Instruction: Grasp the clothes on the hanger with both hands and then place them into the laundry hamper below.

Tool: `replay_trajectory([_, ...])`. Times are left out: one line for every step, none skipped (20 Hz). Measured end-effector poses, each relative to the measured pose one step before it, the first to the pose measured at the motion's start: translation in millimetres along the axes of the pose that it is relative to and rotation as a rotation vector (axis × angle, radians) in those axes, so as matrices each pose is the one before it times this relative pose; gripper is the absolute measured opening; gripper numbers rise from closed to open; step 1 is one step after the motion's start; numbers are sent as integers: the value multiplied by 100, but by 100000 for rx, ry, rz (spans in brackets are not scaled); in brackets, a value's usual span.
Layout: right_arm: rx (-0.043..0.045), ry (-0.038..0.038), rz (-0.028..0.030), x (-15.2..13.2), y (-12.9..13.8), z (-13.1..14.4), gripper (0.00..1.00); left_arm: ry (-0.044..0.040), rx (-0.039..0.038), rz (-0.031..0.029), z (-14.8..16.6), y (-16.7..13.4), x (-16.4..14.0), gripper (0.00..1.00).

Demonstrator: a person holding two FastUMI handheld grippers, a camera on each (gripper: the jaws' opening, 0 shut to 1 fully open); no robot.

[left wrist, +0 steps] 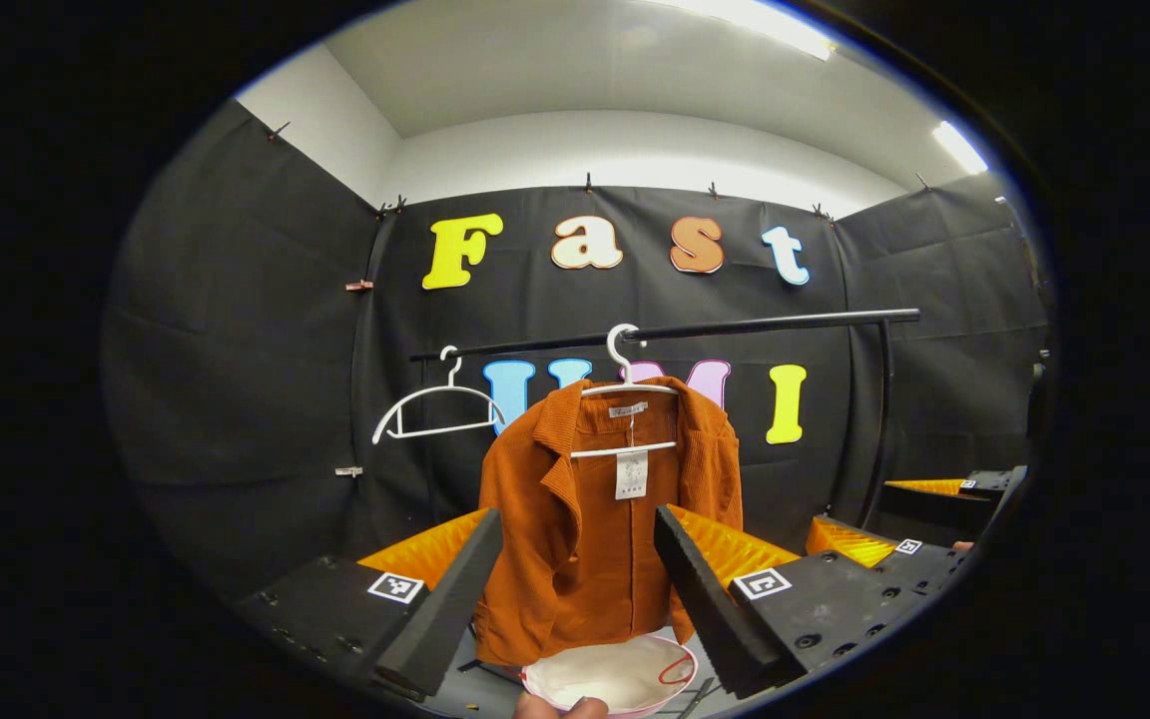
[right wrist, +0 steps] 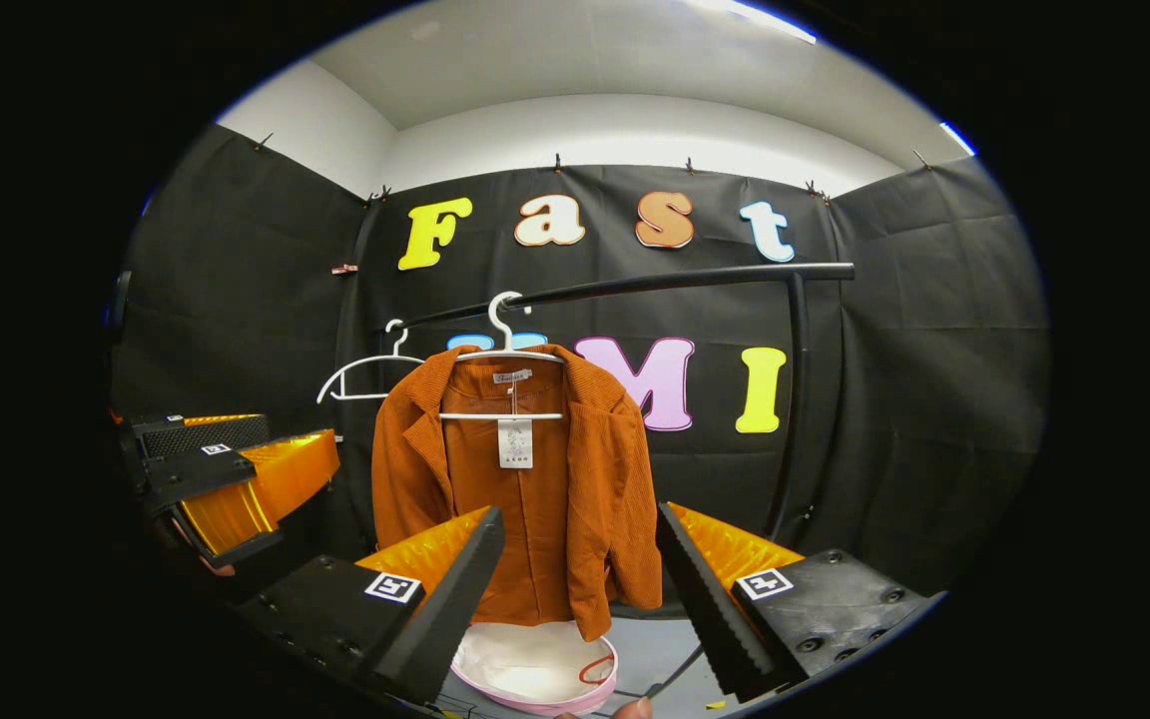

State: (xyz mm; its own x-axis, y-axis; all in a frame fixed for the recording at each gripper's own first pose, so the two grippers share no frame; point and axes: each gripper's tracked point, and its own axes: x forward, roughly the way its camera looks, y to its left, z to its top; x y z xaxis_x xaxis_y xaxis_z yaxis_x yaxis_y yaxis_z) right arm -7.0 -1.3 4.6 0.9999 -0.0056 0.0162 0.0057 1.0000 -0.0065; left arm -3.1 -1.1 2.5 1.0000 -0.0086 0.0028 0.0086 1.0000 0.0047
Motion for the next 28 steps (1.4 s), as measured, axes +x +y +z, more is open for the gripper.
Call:
replay_trajectory([128, 730, -199, 133, 109, -313, 99, -242, -41, -529, 86, -63, 173, 96])
replay_trajectory([205, 590, -611, 197, -39, -189, 99, -121, 21, -839, -69, -60, 233, 96])
replay_trajectory([312, 318, -466, 305, 41, -102, 99, -132, 105, -755, -41, 43, 304, 99])
replay_trajectory([41, 214, -504, 219, 215, -37, 99, -17, 145, -895, -127, 124, 314, 97])
replay_trajectory([-665, -257, -537, 371, 176, 60, 99, -97, 50, -638, -76, 247, 412, 99])
replay_trajectory([-907, -331, -576, 278, 337, 74, 99, 29, -101, -982, -159, 210, 388, 99])
replay_trajectory([-283, -360, -420, 240, 336, 32, 99, -102, -310, -1170, -108, 287, 499, 99])
replay_trajectory([194, -332, -411, 191, 496, 25, 100, 217, -343, -1023, -161, 349, 416, 99])
replay_trajectory([334, -250, -448, 233, 545, 51, 99, 339, -457, -1082, -268, 402, 431, 99])
replay_trajectory([134, -324, -419, 333, 591, 45, 99, 414, -559, -1280, -138, 383, 311, 97])
replay_trajectory([-238, -593, -446, 316, 500, 150, 99, 292, -528, -1228, -218, 426, 253, 97])
replay_trajectory([-464, -750, -413, 200, 460, 77, 99, 516, -542, -1277, -241, 438, 266, 97])
replay_trajectory([-357, -594, -468, 236, 398, 79, 99, 396, -404, -1635, -231, 285, 169, 97])
replay_trajectory([-65, -278, -509, 218, 352, -107, 96, 360, -195, -1381, -294, 377, 231, 97])
replay_trajectory([286, 408, -754, 250, 153, -150, 98, 162, -8, -971, -261, 423, 116, 97])
replay_trajectory([349, 739, -765, 215, 228, -338, 99, -4, 115, -634, -39, 363, 177, 97])
replay_trajectory([239, 647, -532, 264, 209, -155, 99, -357, 186, -469, -27, 289, 203, 97])
replay_trajectory([-118, 414, -337, 263, 156, -47, 98, -147, 106, -327, 66, 204, 218, 96])
replay_trajectory([-89, 43, -115, 325, 164, 26, 98, -264, -227, -128, 27, 136, 261, 97])
replay_trajectory([-49, -147, 175, 430, 181, 158, 98, -458, -668, -112, 197, 69, 277, 96])
replay_trajectory([-185, -219, 272, 448, 46, 124, 98, -536, -768, -58, 258, -9, 245, 96])
replay_trajectory([-205, -20, 407, 519, 83, -6, 98, -432, -327, 304, 87, 48, 371, 96])
replay_trajectory([-35, 203, 265, 533, -143, -81, 98, -153, 39, 639, 16, 73, 367, 96])
replay_trajectory([451, 2, 499, 606, -93, 71, 98, -39, 197, 512, 59, -33, 434, 99])
replay_trajectory([719, -46, 641, 670, -113, 3, 98, -214, 238, 746, 32, -65, 357, 99])
replay_trajectory([661, -260, 525, 633, -144, -6, 98, 125, 176, 826, 14, -101, 507, 97])
replay_trajectory([367, -18, 306, 748, -299, -44, 98, 370, 105, 768, -216, -193, 578, 97])
replay_trajectory([282, 18, 318, 843, -368, -95, 98, 252, 198, 667, -97, -220, 617, 96])
